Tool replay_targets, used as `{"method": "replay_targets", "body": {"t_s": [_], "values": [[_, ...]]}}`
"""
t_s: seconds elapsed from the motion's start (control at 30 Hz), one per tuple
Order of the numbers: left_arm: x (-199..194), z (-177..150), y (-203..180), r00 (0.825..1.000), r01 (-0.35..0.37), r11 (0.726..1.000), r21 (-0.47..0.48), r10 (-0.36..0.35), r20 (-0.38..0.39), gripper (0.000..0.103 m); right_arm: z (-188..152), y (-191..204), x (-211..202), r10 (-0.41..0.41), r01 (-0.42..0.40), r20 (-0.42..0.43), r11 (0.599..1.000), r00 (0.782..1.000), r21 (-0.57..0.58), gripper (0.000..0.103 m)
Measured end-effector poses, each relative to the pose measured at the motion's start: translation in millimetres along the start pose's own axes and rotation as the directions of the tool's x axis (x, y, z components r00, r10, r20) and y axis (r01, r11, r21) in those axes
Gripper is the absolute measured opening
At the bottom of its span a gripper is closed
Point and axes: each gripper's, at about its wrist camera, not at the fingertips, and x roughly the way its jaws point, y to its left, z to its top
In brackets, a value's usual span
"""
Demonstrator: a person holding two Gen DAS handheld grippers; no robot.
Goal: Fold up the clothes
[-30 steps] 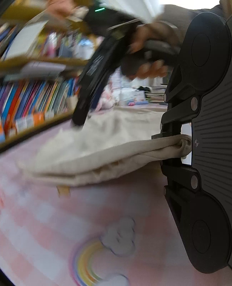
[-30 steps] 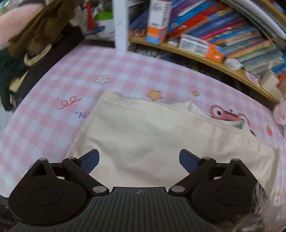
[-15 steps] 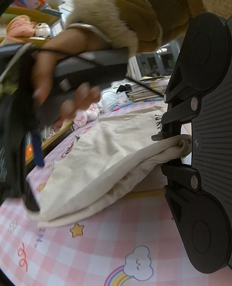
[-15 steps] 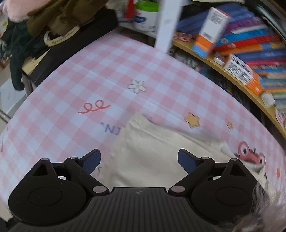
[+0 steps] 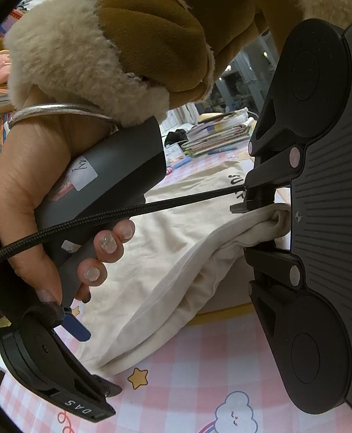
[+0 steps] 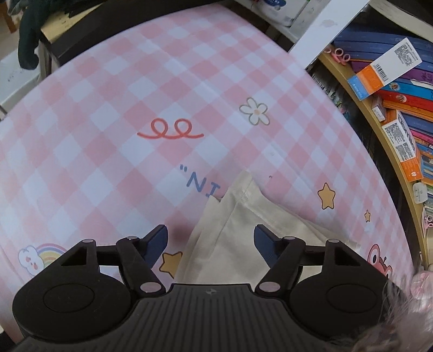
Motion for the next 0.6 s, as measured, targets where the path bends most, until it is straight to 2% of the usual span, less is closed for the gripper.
{"method": "replay_targets", "body": {"t_s": [0.07,0.13,0.23,0.3,0.6], "values": [[0,1,-1,1.0,0.001,1.0,0.003,-0.001,-0.002,0.005,-2,-1,3,0.001,-0.001,-0.016,1.0,1.0,0.004,0.06],[0,2,-4,1.0,0.002,1.0,0.014,-0.002,-0.005,0.005,-4,-2,5,0.004,-0.004,-0.035,1.0,0.999,0.003,0.047],[0,3,-9,1.0,0.001,0.999,0.037,-0.001,-0.01,0.005,-9,-1,6,0.005,-0.006,-0.05,1.0,0.999,-0.003,0.019],[0,5,-14,1.0,0.002,0.998,0.057,-0.002,-0.009,0.005,-11,-6,1,0.022,-0.022,-0.042,1.0,0.999,0.01,0.01],[-1,9,-41,1.0,0.01,0.988,0.157,-0.009,-0.006,0.005,-29,-52,-48,0.032,-0.04,0.081,0.995,0.996,0.097,0.007]]}}
